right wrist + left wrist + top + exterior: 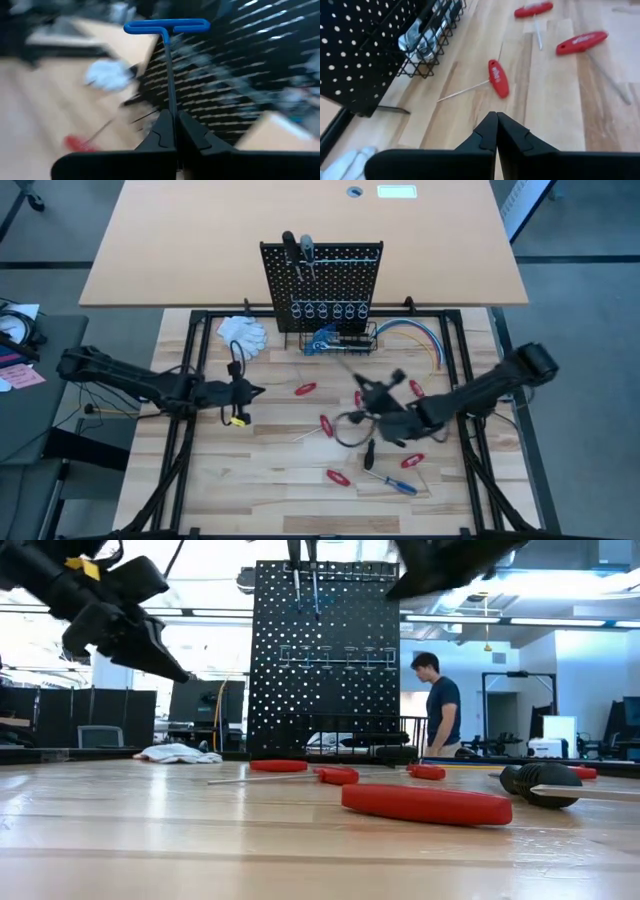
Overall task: Hang tools onto peg board
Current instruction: Hang the blue pick tool on the pegboard
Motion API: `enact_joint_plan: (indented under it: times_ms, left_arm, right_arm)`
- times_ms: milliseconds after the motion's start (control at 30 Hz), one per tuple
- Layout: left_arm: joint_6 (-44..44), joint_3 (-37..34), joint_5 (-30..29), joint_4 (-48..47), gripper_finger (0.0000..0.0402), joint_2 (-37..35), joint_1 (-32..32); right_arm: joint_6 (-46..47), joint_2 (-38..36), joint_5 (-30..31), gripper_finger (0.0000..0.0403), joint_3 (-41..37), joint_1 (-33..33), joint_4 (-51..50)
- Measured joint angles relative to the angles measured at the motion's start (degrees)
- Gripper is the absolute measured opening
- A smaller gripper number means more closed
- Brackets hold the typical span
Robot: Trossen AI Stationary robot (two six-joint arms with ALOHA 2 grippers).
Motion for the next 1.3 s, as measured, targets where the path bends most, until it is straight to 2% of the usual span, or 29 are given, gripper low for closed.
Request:
enact_joint_plan:
  times_ms: [100, 167, 400, 800, 1067, 1167, 1300]
  left_arm:
    - [-0.06, -2.14, 0.03, 3.29, 0.0000, -1.10, -0.80]
    - [0.23, -2.89, 0.04, 5.35, 0.0000, -1.10, -1.25]
    - [1.88, -3.71, 0.81, 10.08, 0.0000, 0.46, -2.93]
    - [3.38, -3.71, 1.03, 9.85, 0.0000, 1.43, -5.14]
    - [4.97, -3.69, 0.99, 9.92, 0.0000, 1.39, -5.27]
    - [4.97, -3.69, 0.97, 9.92, 0.0000, 1.39, -5.27]
    - [4.50, -3.69, 0.97, 9.91, 0.0000, 1.41, -5.27]
  right_arm:
    - [-4.33, -3.84, 11.49, 0.0001, -0.93, 2.68, 3.84]
    - [-6.06, -5.87, 15.14, 0.0001, -0.93, 2.87, 5.66]
    - [-6.67, -8.80, 15.98, 0.0001, 0.13, -0.91, 6.76]
    - [-9.32, -8.71, 15.97, 0.0001, 5.79, -5.23, 7.30]
    - [-14.63, -8.71, 12.60, 0.0001, 8.63, -9.15, 8.92]
    - [-14.89, -8.73, 9.83, 0.0001, 8.80, -10.93, 9.11]
    - [-14.87, -8.69, 9.42, 0.0001, 8.80, -13.15, 9.37]
